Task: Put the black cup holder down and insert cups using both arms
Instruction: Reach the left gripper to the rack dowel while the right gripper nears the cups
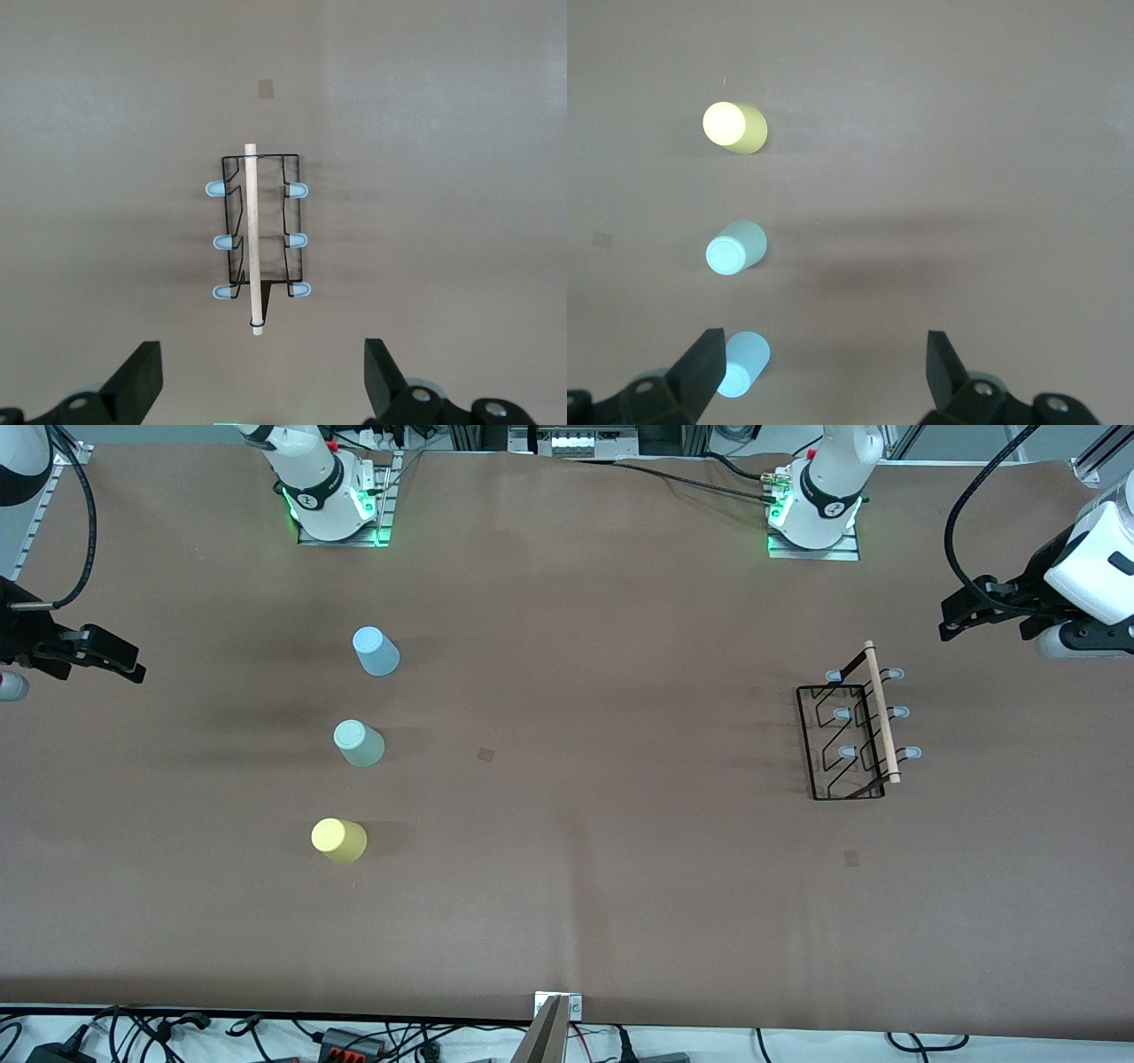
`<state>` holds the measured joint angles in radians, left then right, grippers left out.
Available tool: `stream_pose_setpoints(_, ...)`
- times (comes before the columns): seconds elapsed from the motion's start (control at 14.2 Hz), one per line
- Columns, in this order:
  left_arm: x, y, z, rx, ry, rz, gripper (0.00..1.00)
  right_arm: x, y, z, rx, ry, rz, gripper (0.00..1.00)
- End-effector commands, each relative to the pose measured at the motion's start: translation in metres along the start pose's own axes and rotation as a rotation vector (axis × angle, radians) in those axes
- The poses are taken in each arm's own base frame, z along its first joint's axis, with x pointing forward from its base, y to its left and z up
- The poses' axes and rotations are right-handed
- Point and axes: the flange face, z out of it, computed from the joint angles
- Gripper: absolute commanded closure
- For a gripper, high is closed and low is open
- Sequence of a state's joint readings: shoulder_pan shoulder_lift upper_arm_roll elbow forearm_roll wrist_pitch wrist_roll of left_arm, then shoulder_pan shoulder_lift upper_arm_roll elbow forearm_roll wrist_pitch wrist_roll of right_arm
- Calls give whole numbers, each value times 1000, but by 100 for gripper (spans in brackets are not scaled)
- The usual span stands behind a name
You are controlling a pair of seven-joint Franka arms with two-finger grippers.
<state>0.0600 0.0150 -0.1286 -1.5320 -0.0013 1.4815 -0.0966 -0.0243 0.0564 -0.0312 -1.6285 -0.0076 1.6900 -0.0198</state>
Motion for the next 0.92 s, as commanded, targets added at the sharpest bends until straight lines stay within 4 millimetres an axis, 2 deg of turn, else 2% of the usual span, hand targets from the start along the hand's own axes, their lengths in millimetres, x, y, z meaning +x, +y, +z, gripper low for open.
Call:
stream_pose_setpoints(0.0, -3, -3, -5, 12, 1, 18, 0, -9, 0, -4, 4, 1, -17, 0)
stream_pose_setpoints(0.85, 2, -12, 2, 11, 0, 65, 0, -8, -1, -4, 4, 3, -18, 0)
